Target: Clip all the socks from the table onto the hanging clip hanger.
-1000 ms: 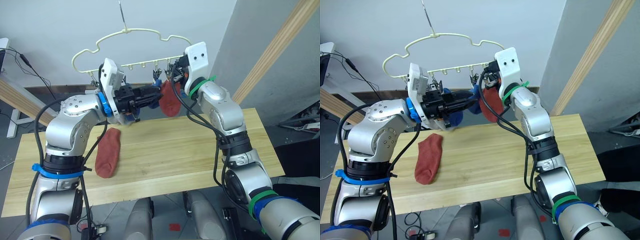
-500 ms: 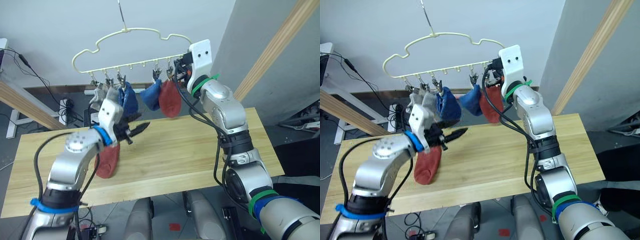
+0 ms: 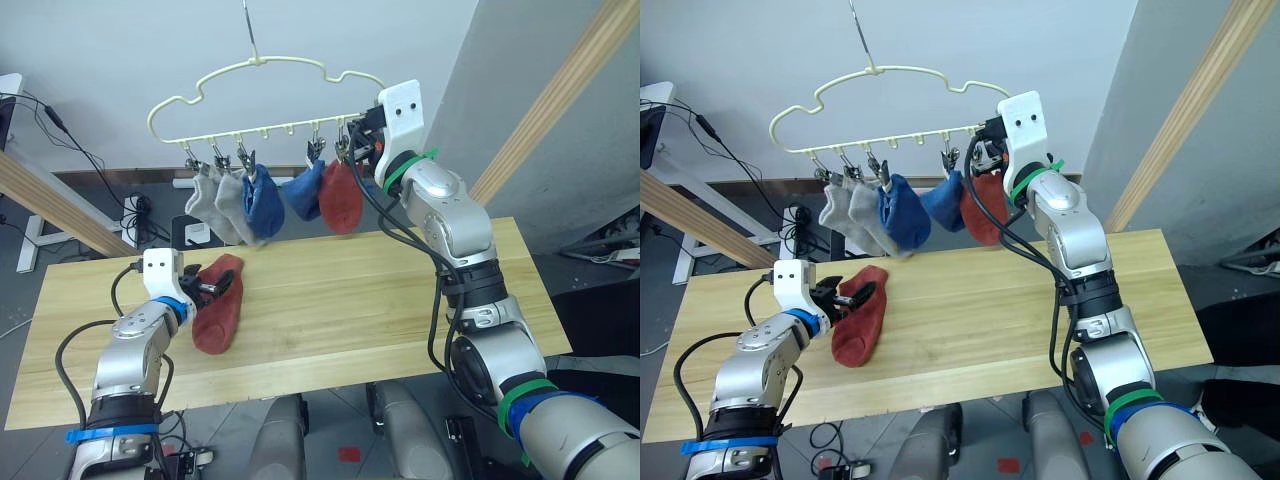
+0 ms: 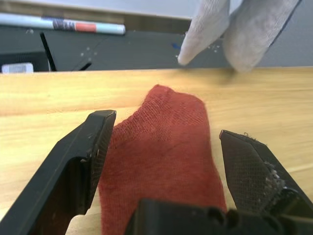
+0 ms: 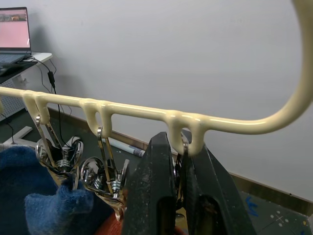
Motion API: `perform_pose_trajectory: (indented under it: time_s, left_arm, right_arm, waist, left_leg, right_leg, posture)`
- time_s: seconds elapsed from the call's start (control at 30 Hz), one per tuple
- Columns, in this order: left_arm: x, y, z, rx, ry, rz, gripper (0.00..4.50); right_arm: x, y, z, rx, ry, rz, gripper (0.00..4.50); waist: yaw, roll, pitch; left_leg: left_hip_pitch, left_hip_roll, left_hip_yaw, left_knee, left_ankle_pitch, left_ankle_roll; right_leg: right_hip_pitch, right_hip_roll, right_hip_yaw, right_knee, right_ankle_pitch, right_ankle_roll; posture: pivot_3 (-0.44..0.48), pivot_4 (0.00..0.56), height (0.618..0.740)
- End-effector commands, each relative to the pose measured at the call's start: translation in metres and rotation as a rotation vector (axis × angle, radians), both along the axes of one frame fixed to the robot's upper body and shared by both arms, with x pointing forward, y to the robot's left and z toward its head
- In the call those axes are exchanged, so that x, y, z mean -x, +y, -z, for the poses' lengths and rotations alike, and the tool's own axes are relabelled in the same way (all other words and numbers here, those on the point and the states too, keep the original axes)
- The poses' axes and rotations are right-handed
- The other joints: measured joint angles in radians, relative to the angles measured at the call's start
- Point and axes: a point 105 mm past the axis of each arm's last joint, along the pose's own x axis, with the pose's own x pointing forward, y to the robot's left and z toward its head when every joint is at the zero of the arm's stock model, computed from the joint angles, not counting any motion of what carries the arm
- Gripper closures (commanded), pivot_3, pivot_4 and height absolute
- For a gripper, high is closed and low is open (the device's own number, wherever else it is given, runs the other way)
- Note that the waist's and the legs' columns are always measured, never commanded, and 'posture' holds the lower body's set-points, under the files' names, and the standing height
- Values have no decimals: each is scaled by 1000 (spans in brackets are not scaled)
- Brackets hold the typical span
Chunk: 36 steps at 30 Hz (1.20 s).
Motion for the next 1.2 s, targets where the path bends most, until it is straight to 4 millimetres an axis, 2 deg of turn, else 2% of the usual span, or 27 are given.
perform_pose_trajectory:
  time_s: [0.03,0.2,0.23,0.3,0.57,0.6,0.63,0.67,0.7,0.8,0.87,1.03,1.2]
  left_arm:
    - [-2,14,6,-3,0,-75,630]
    - [1,20,29,-19,72,-76,630]
    - [1,20,32,-26,79,-70,1026]
    - [2,19,36,-32,96,-56,1483]
    - [7,12,44,-52,127,2,3946]
    - [9,4,42,-64,119,56,4246]
    - [10,-14,36,-89,96,168,4489]
    - [12,-27,32,-106,81,250,4489]
    - [14,-49,23,-134,43,380,4489]
    - [15,-111,-18,-170,-118,689,4489]
    - [10,-135,-41,-160,-203,775,4489]
    - [3,-175,-72,-132,-327,871,4489]
    - [-16,-194,-87,-162,-456,819,4489]
  right_arm:
    - [8,6,-21,-18,-64,-30,4500]
    - [9,6,-20,-16,-61,-34,4500]
    - [9,7,-20,-15,-60,-34,4500]
    - [9,7,-20,-15,-59,-35,4500]
    - [11,7,-19,-12,-58,-36,4500]
    - [11,7,-19,-11,-58,-36,4500]
    - [11,7,-19,-11,-58,-35,4500]
    - [11,7,-19,-11,-58,-34,4500]
    - [11,6,-19,-11,-58,-34,4500]
    - [11,7,-19,-11,-57,-36,4500]
    - [11,8,-19,-14,-56,-38,4500]
    - [13,10,-20,-19,-56,-41,4500]
    - [16,13,-22,-34,-45,-61,4500]
  waist:
    - [0,0,0]
    - [-4,0,0]
    - [-4,0,0]
    - [-4,0,0]
    - [-4,0,0]
    - [-5,0,0]
    - [-6,0,0]
    - [-7,0,0]
    - [-6,1,0]
    - [4,1,0]
    - [9,0,1]
    - [-6,0,1]
    - [-10,0,1]
  left_leg:
    - [0,0,0,0,0,0]
    - [0,0,0,0,0,0]
    - [0,1,0,0,0,0]
    - [0,1,0,0,0,0]
    - [1,1,0,0,0,0]
    - [1,1,0,0,0,0]
    - [1,1,1,0,0,0]
    - [1,1,1,0,0,0]
    - [1,1,1,-1,0,0]
    - [0,2,0,-1,0,0]
    - [-1,1,-1,0,0,0]
    - [-1,-2,1,0,0,0]
    - [-1,-2,2,0,0,1]
  right_leg:
    - [0,0,0,0,0,0]
    - [0,0,0,0,0,0]
    - [0,0,0,0,0,0]
    - [0,0,0,1,0,0]
    - [0,-1,0,1,0,0]
    - [0,-1,0,1,0,0]
    - [0,-1,0,1,0,0]
    - [0,-1,1,1,0,0]
    - [0,-1,1,1,0,0]
    - [0,-2,0,0,0,0]
    - [0,-3,-1,0,0,0]
    - [0,-3,0,0,0,0]
    - [-1,-1,0,-1,0,0]
  posture:
    - [-70,366,740]
    - [-72,368,740]
    - [-75,369,740]
    - [-78,369,740]
    - [-83,364,740]
    - [-83,364,740]
    - [-83,364,740]
    - [-83,364,740]
    - [-82,361,740]
    - [-79,358,740]
    - [-79,357,740]
    - [-87,354,740]
    - [-94,358,740]
